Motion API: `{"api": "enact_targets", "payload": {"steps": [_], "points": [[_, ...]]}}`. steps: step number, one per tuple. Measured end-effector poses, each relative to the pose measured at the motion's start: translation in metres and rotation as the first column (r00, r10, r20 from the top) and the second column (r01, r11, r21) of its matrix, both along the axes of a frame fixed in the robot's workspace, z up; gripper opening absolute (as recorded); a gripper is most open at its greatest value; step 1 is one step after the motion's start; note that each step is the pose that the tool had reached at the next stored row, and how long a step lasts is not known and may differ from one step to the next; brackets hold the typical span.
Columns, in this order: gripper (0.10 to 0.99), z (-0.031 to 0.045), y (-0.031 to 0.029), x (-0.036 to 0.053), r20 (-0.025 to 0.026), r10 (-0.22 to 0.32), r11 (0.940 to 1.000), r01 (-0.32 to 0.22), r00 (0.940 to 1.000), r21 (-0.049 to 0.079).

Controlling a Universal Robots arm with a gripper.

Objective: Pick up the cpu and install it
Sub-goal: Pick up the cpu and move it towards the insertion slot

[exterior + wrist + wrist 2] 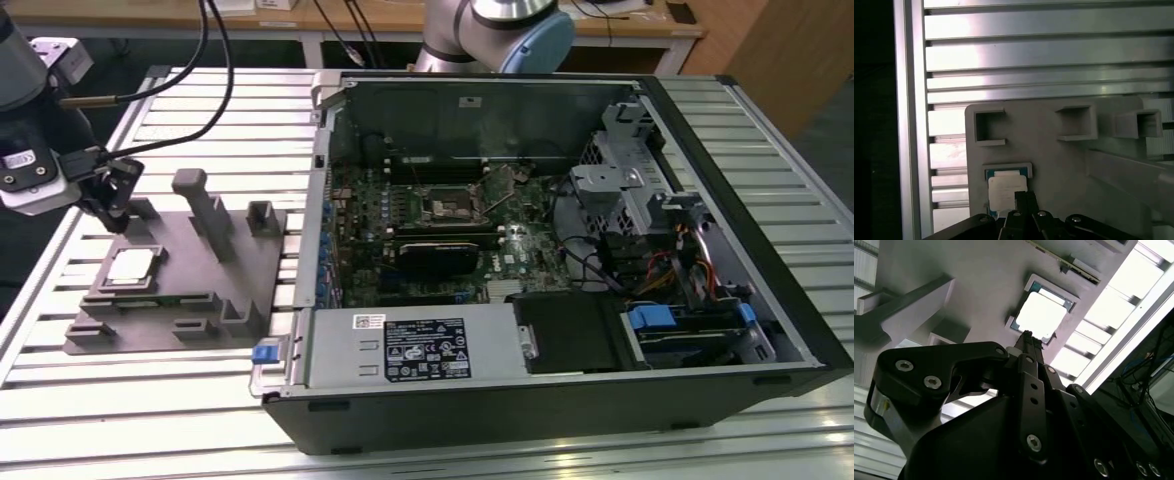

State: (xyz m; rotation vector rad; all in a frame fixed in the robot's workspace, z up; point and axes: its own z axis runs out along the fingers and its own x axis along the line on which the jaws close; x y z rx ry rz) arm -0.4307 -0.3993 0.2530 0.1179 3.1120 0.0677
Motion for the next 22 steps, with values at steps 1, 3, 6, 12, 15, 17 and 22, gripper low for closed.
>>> {"api": "enact_targets", "payload": {"steps": [1, 3, 6, 12, 15, 17, 22], "points": [[0.106, -0.0009, 0.0, -0.0001, 0.0, 0.0, 1.0, 0.0, 1.0, 0.0], [0.106, -0.0026, 0.0, -0.0001, 0.0, 0.0, 1.0, 0.0, 1.0, 0.0], [0.106, -0.0053, -0.0001, -0.0004, -0.0001, 0.0, 1.0, 0.0, 1.0, 0.0], [0.106, -0.0108, -0.0005, -0.0009, 0.0, 0.0, 1.0, 0.0, 1.0, 0.0], [0.106, -0.0134, -0.0006, -0.0012, -0.0001, 0.0, 1.0, 0.0, 1.0, 0.0], [0.106, -0.0151, -0.0007, -0.0014, -0.0001, 0.0, 1.0, 0.0, 1.0, 0.0], [0.106, -0.0197, -0.0011, -0.0021, 0.0, 0.0, 1.0, 0.0, 1.0, 0.0]]}}
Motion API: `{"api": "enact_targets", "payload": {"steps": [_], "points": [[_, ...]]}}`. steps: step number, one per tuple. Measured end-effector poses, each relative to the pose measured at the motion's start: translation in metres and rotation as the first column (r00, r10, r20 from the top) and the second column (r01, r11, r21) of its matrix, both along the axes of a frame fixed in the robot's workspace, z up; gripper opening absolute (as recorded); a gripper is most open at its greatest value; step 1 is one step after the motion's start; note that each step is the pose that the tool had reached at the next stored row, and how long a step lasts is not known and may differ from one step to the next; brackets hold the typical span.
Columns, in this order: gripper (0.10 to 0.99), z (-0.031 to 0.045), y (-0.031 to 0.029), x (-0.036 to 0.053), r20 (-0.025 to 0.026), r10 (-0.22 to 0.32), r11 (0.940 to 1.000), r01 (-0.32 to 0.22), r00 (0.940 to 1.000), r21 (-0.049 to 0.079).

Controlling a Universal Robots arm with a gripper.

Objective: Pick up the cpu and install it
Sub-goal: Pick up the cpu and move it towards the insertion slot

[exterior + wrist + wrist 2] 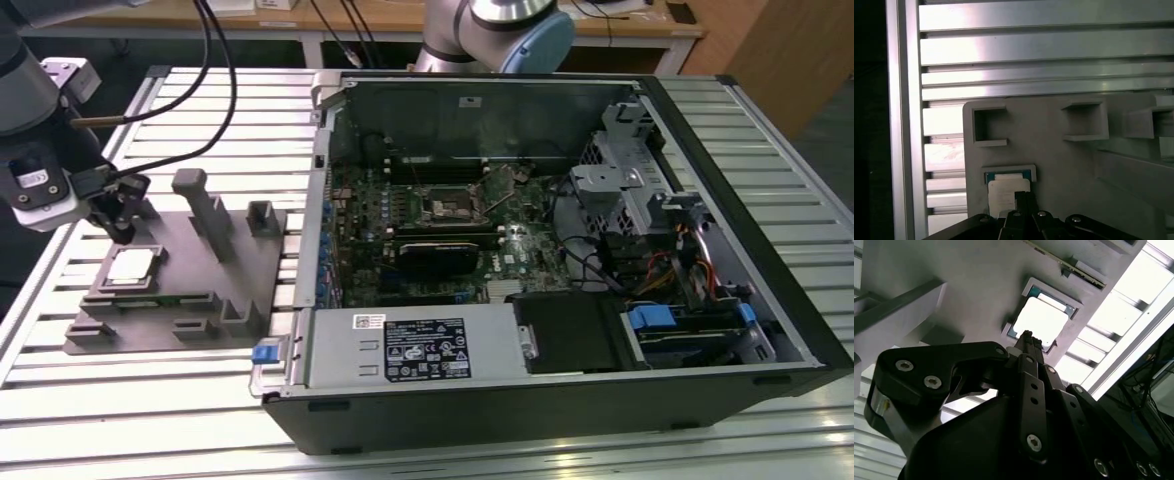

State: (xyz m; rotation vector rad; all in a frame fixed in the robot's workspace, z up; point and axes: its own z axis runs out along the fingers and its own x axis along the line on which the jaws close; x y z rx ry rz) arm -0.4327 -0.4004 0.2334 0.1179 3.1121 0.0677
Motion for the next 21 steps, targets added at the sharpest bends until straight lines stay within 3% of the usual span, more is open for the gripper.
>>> {"api": "enact_targets", "payload": {"steps": [21], "points": [[0.106, -0.0185, -0.009, -0.0013, 0.0, 0.0, 1.0, 0.0, 1.0, 0.0]]}}
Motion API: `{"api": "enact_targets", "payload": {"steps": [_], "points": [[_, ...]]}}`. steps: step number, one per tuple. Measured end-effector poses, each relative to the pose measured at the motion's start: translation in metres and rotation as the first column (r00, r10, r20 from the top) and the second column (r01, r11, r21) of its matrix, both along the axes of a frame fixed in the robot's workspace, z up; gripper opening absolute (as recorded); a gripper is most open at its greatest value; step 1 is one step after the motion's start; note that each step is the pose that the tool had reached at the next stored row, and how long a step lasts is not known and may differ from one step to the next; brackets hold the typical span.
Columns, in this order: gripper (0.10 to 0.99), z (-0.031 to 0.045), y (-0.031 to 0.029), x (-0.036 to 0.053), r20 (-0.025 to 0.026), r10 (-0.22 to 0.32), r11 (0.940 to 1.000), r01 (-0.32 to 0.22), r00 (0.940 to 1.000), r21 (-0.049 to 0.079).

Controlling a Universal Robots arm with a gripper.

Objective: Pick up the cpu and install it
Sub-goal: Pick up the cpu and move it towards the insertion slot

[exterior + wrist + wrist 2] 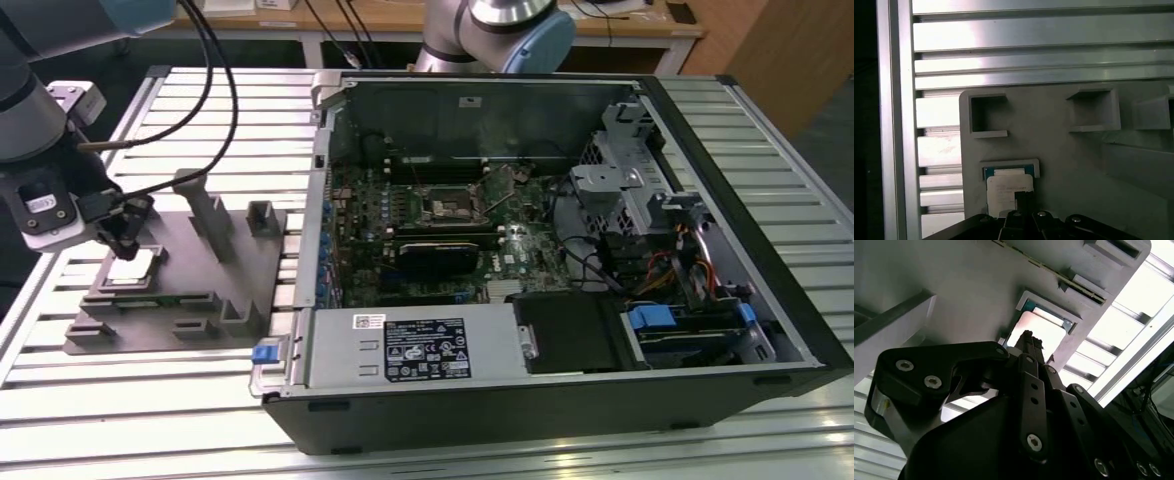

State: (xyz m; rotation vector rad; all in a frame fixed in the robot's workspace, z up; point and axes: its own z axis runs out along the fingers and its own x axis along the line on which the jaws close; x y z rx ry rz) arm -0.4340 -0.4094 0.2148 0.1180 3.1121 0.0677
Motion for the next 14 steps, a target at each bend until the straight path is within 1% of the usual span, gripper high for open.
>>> {"api": "enact_targets", "payload": {"steps": [9, 14], "points": [[0.106, -0.009, -0.0033, -0.0028, 0.0, 0.0, 1.0, 0.0, 1.0, 0.0], [0.106, -0.0115, -0.0045, -0.0047, 0.0001, 0.0, 1.0, 0.0, 1.0, 0.0]]}}
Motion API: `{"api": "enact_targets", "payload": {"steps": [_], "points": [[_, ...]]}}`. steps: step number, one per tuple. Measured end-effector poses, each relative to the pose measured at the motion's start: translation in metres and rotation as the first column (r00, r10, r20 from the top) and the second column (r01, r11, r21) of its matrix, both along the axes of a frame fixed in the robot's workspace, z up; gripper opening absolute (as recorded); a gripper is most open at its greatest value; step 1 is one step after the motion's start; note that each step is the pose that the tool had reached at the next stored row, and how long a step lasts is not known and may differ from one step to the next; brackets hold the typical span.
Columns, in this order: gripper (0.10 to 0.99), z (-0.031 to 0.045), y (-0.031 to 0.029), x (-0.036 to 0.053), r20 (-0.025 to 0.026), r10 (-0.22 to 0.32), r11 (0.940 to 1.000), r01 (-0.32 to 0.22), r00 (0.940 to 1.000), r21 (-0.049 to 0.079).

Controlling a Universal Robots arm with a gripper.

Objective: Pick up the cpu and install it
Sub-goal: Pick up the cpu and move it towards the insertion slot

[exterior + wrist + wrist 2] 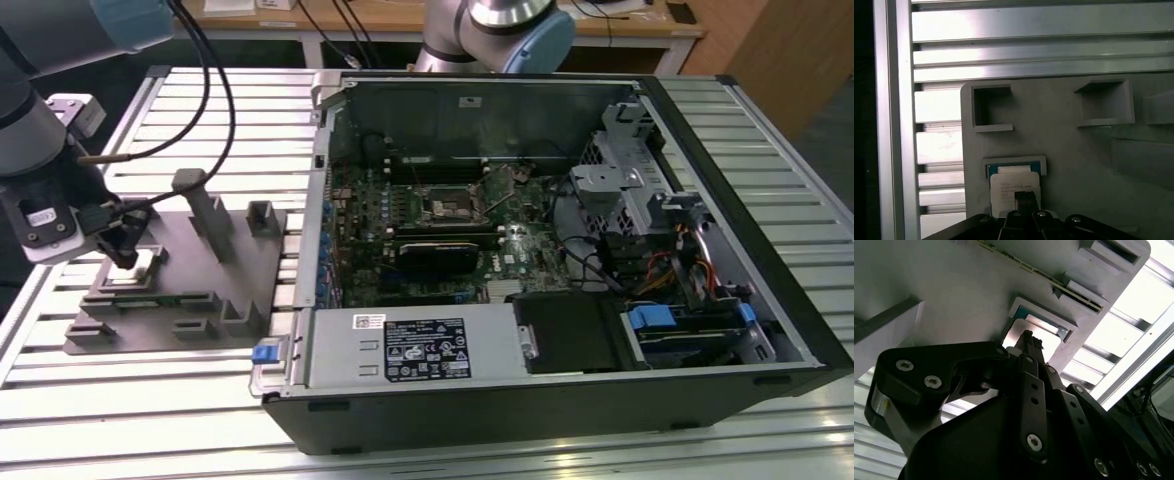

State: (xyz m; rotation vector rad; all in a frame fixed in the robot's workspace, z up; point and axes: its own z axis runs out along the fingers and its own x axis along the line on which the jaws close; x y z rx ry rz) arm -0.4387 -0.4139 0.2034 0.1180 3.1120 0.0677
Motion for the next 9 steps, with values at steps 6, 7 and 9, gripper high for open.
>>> {"api": "enact_targets", "payload": {"steps": [6, 7, 9], "points": [[0.106, -0.0024, -0.001, -0.0011, 0.0, 0.0, 1.0, 0.0, 1.0, 0.0], [0.106, -0.0024, -0.0011, -0.0012, -0.0003, 0.0, 1.0, 0.0, 1.0, 0.0], [0.106, -0.0025, -0.0011, -0.0012, -0.0001, 0.0, 1.0, 0.0, 1.0, 0.0]]}}
